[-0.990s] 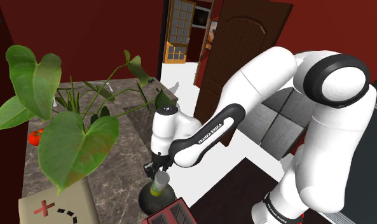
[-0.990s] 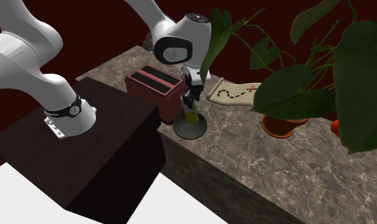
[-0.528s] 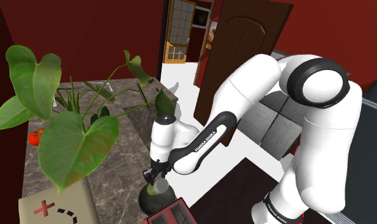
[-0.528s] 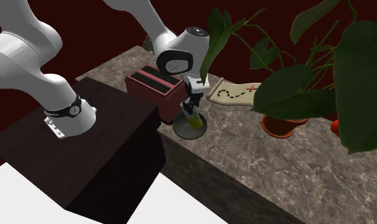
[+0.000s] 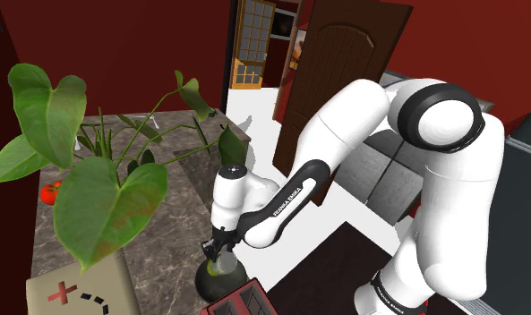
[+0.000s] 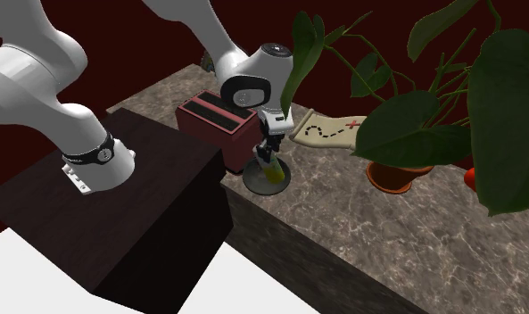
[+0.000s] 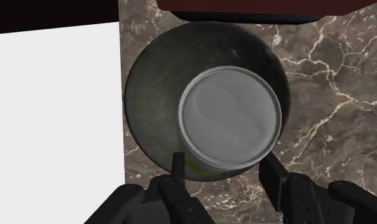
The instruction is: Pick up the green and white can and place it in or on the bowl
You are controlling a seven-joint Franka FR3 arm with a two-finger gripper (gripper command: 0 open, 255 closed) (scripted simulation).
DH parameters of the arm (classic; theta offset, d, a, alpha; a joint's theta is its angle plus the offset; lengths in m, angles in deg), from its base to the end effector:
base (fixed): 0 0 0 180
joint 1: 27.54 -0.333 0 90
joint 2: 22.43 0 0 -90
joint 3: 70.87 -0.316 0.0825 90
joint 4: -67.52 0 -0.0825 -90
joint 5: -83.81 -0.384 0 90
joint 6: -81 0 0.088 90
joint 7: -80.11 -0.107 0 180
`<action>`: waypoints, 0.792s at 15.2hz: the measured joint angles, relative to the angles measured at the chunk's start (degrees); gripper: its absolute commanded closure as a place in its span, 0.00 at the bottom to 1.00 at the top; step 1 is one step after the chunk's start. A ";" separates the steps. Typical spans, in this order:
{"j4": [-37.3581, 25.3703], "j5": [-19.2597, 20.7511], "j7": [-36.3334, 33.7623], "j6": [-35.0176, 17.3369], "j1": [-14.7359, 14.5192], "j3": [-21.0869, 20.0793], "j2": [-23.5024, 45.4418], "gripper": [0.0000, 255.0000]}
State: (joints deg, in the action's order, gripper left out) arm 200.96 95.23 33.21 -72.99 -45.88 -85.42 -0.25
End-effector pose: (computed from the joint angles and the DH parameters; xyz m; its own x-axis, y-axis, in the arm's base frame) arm 0.4266 0.2902 0.1762 0.9966 -0.0821 -0.0123 -0.0821 -0.9966 -0.0009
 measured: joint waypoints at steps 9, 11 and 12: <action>0.08 -1.84 1.26 2.99 0.98 -1.38 -3.24 0.00; 0.64 -3.51 2.52 5.34 1.80 -2.41 -6.30 0.00; 0.71 -3.77 2.71 5.72 1.92 -2.54 -6.76 0.00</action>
State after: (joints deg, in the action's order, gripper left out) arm 201.68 91.46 35.93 -67.27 -43.97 -87.95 -7.00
